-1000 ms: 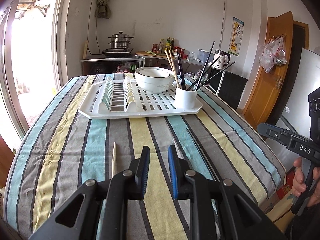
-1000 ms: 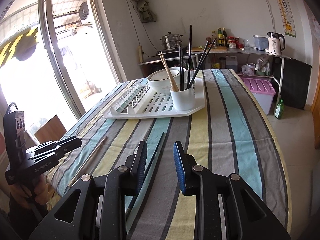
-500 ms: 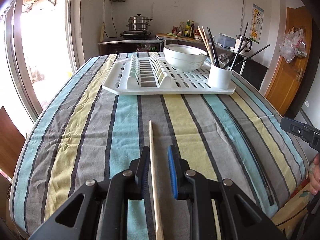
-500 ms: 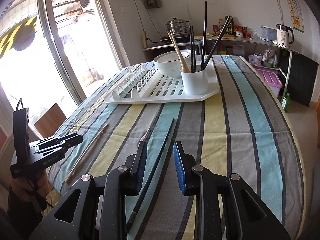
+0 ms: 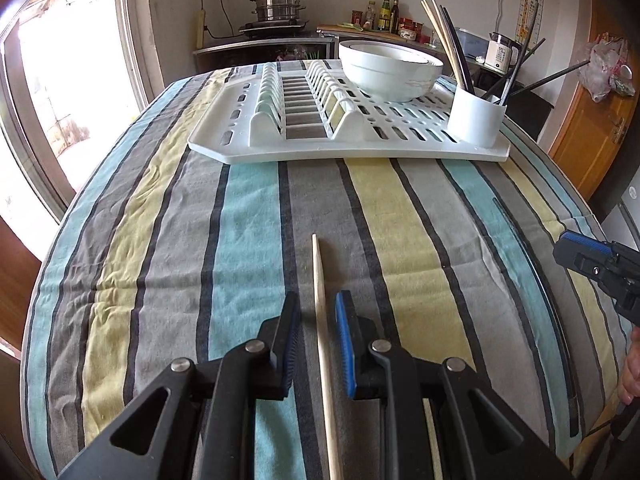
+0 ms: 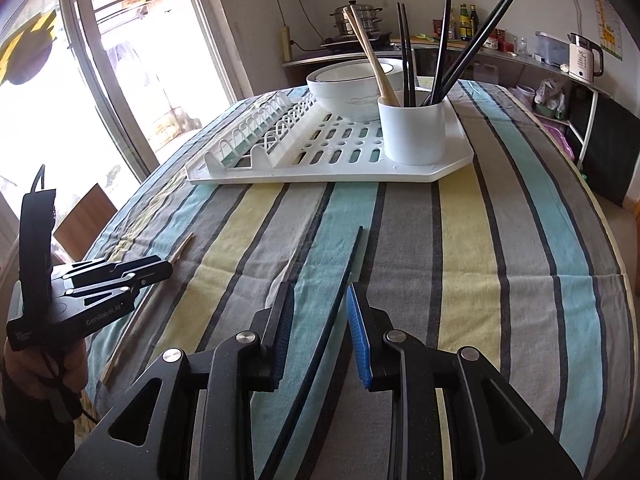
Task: Organize utensils
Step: 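Grasp a wooden chopstick with the left tool while the right tool grasps a black chopstick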
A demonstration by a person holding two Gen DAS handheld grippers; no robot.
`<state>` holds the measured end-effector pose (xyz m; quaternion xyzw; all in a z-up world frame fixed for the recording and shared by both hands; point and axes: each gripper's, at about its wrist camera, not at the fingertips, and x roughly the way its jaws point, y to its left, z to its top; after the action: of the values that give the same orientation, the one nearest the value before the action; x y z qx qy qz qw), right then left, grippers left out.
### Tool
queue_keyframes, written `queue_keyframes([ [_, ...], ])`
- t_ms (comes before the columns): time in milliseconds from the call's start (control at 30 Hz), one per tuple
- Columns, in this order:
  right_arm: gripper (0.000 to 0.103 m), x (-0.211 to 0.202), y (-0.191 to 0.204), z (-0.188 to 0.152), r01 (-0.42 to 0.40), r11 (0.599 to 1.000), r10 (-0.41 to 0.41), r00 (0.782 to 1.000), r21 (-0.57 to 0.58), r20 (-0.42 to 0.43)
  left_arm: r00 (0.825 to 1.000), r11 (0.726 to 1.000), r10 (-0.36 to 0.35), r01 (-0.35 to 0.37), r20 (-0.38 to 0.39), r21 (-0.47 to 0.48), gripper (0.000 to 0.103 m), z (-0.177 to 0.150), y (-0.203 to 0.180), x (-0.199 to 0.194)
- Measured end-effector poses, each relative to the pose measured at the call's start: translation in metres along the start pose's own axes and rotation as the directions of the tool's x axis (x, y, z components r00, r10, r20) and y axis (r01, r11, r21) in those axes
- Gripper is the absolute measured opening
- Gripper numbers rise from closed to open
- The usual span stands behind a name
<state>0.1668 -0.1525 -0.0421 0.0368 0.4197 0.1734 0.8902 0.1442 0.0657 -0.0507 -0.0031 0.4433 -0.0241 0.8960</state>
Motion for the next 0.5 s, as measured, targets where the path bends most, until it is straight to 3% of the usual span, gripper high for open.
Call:
queue_keyframes([
  [400, 0.028, 0.035, 0.004, 0.008, 0.110, 0.993, -0.114, 0.988, -0.044, -0.101, 0.999, 0.998, 0.047, -0.047, -0.005, 0.035, 0.020, 0.010, -0.010, 0.010],
  [500, 0.022, 0.036, 0.009, 0.008, 0.148, 0.987, -0.154, 0.982, -0.068, -0.105, 0.999, 0.998, 0.047, -0.046, -0.005, 0.033, 0.017, 0.010, -0.010, 0.010],
])
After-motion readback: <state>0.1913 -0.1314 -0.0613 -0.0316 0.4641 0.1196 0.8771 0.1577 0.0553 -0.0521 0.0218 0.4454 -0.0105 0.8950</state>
